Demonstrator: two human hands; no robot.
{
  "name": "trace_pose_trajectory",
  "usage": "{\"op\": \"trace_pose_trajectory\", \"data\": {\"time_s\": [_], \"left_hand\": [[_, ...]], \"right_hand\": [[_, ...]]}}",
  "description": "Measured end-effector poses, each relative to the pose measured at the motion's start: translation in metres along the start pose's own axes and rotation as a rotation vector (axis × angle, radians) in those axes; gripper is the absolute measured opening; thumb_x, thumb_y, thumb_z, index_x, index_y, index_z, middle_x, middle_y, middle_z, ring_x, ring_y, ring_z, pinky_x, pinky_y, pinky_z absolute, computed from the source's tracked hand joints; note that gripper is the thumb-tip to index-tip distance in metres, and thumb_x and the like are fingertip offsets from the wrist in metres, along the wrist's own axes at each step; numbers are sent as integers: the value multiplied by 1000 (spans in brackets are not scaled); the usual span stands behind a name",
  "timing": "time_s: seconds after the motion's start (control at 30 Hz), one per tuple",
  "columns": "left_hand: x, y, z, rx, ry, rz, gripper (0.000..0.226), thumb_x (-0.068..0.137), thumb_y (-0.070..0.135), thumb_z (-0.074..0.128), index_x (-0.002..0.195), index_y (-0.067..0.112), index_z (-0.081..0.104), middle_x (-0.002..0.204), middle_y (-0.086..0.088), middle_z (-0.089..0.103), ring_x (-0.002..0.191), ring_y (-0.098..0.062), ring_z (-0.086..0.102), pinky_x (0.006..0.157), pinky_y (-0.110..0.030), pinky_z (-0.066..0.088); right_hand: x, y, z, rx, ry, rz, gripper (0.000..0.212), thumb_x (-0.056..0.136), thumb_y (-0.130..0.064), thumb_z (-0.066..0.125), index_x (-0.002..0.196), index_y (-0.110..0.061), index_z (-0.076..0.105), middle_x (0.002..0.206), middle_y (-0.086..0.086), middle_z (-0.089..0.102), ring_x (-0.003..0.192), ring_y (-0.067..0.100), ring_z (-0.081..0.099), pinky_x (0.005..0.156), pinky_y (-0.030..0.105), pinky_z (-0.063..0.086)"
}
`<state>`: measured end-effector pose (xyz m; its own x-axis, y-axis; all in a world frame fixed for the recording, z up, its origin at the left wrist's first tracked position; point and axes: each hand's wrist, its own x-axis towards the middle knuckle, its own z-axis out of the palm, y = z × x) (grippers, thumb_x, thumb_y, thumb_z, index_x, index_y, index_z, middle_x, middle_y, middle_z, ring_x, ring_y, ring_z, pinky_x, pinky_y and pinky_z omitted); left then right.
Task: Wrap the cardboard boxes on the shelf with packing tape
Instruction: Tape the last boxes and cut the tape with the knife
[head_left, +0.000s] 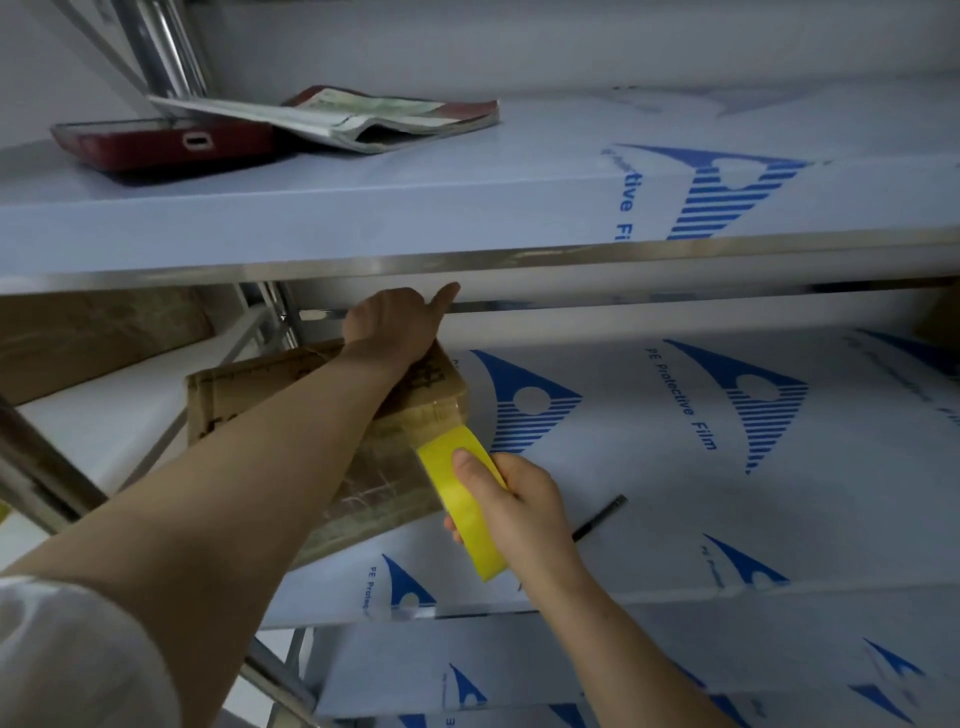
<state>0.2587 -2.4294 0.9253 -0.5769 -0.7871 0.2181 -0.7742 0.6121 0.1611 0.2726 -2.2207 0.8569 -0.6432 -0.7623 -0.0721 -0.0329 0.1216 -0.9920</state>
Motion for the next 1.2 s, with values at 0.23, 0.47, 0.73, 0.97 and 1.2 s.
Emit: {"op": "trace_pose_trajectory", "data": {"time_s": [0.23, 0.47, 0.73, 0.97, 1.2], "left_hand": [[-30, 22, -7, 209, -283, 80, 86, 81, 83, 15, 146, 30, 32, 155, -14, 23, 143, -30, 19, 113, -53, 5], [-31, 21, -1, 157, 67, 126, 55, 101, 47, 23, 116, 10, 61, 120, -14, 59, 110, -30, 53, 80, -33, 36], [-17, 11, -10, 20, 94, 63, 50, 104, 40, 27, 107, 2, 59, 112, -16, 62, 105, -31, 57, 79, -33, 40], [-52, 2, -30, 51, -283, 209, 78, 88, 64, 42, 152, 30, 14, 160, -6, -4, 147, -20, -11, 114, -47, -12], [-82, -51, -51, 169, -516, 127, 136, 55, 53, 83, 145, 43, -19, 157, -7, -3, 145, -34, -2, 115, -57, 12]], "right_hand": [[4, -4, -2, -6, -8, 15, 41, 79, -55, 62, 72, -15, 64, 68, 11, 70, 69, 33, 68, 71, 55, 56], [-1, -2, 2, -22, 20, 7, 57, 62, -69, 55, 75, -14, 61, 72, 21, 66, 73, 42, 64, 69, 57, 55], [-5, -2, -10, 19, -21, 63, 36, 89, -39, 61, 78, -6, 65, 66, 12, 68, 55, 18, 67, 69, 48, 59], [-4, -7, -17, 59, -42, 122, 34, 89, -38, 63, 69, -10, 61, 58, 10, 66, 47, 19, 62, 65, 43, 57], [-13, -21, -17, 124, -83, 156, 31, 90, -35, 62, 73, -10, 61, 58, 9, 67, 50, 21, 63, 64, 38, 57]]}}
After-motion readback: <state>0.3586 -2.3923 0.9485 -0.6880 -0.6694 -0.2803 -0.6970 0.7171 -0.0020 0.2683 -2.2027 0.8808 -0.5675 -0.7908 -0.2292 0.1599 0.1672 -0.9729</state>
